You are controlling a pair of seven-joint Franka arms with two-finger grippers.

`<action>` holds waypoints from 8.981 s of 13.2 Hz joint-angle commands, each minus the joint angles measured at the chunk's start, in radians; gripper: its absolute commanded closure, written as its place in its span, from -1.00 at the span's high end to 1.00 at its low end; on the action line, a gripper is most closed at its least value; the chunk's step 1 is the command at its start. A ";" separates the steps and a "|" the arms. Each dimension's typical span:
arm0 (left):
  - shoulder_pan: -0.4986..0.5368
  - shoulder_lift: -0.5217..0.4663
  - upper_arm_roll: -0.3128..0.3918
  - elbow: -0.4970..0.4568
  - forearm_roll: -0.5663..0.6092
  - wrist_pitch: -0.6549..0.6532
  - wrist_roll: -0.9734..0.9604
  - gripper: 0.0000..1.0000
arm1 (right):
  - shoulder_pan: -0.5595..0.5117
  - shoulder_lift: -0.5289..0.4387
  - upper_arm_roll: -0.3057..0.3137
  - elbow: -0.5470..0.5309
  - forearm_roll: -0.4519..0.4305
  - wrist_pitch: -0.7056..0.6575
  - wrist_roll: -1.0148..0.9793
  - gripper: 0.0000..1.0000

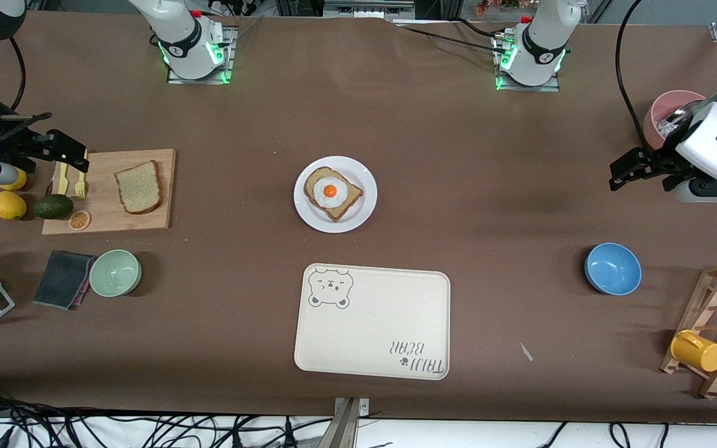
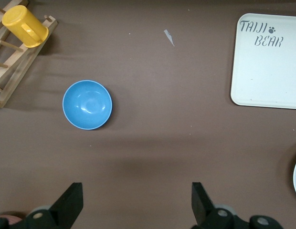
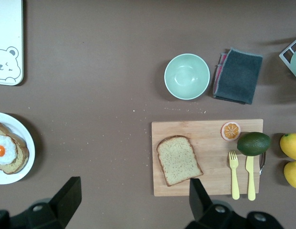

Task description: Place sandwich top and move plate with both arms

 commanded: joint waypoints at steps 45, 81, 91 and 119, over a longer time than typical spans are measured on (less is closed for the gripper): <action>0.012 0.077 -0.004 0.067 0.011 -0.012 -0.027 1.00 | 0.129 0.258 -0.122 -0.702 -0.380 0.647 0.139 -0.97; 0.012 0.086 -0.006 0.067 0.011 -0.012 -0.026 1.00 | 0.779 0.700 0.079 0.292 -0.118 0.196 0.651 0.07; -0.031 0.097 -0.014 0.066 0.011 -0.034 -0.012 1.00 | 0.647 0.590 0.076 0.326 -0.004 0.074 0.627 1.00; -0.121 0.610 -0.440 -0.327 -1.135 0.693 0.683 0.16 | 0.023 0.014 -0.004 0.008 0.048 -0.152 0.036 1.00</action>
